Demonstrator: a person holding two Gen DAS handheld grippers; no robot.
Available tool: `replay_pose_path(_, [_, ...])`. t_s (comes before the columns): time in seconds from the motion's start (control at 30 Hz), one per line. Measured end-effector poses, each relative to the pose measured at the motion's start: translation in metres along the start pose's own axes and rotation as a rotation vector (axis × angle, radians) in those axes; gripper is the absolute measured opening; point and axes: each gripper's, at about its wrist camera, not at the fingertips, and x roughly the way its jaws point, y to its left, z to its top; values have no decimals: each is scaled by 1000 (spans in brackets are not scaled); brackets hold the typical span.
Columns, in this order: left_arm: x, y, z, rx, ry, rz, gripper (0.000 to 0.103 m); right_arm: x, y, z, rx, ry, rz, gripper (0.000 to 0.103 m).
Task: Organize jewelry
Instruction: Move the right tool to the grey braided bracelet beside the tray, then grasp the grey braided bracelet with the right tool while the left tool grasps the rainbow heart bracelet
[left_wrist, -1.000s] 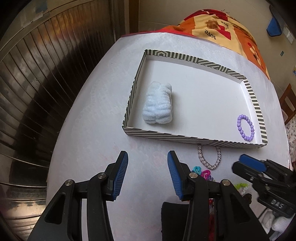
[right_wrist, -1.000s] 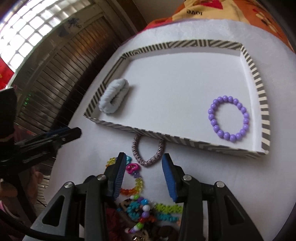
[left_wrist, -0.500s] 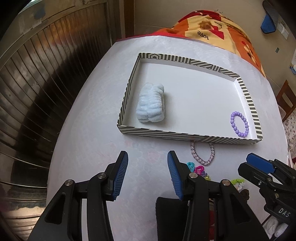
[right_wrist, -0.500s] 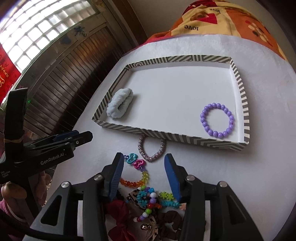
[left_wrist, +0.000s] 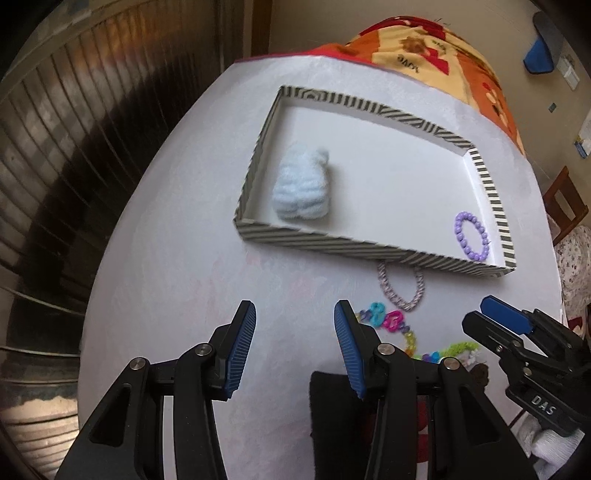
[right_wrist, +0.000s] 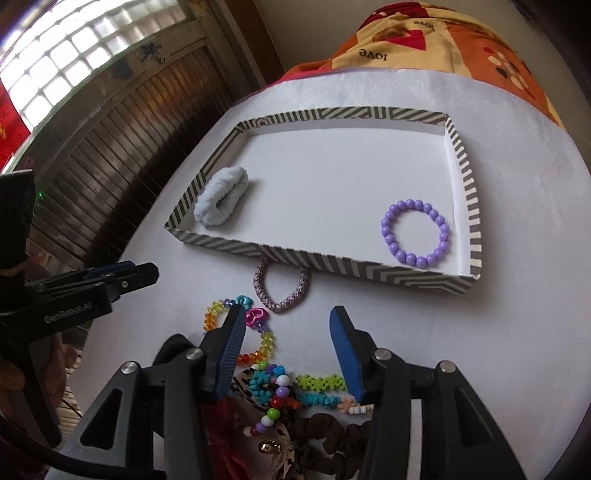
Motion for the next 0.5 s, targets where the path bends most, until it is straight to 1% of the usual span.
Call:
replay_pose_path(0.07, [4, 4, -4, -11, 16, 5, 23, 13, 5, 2, -42, 24, -13, 40])
replay_pose_path(0.13, [8, 7, -6, -18, 32, 3, 23, 25, 7, 4, -76, 53, -36, 38])
replay_pose_path(0.2, [10, 8, -8, -23, 46, 0, 23, 37, 6, 8, -78, 74, -72, 35])
replay_pose_path(0.33, [13, 10, -9, -30, 56, 1, 23, 56, 1, 14, -57, 75, -117, 34])
replay_pose_path(0.37, [14, 9, -9, -31, 61, 0, 23, 61, 1, 14, -59, 78, -121, 33])
replay_pose_path(0.4, [15, 8, -9, -23, 91, -9, 23, 66, 2, 15, -63, 77, -124, 31])
replay_pose_path(0.43, [16, 7, -10, -19, 96, -9, 23, 66, 3, 15, -67, 60, -128, 30])
replay_pose_path(0.5, [18, 3, -10, -9, 103, -11, 23, 69, 6, 16, -94, 56, -159, 24])
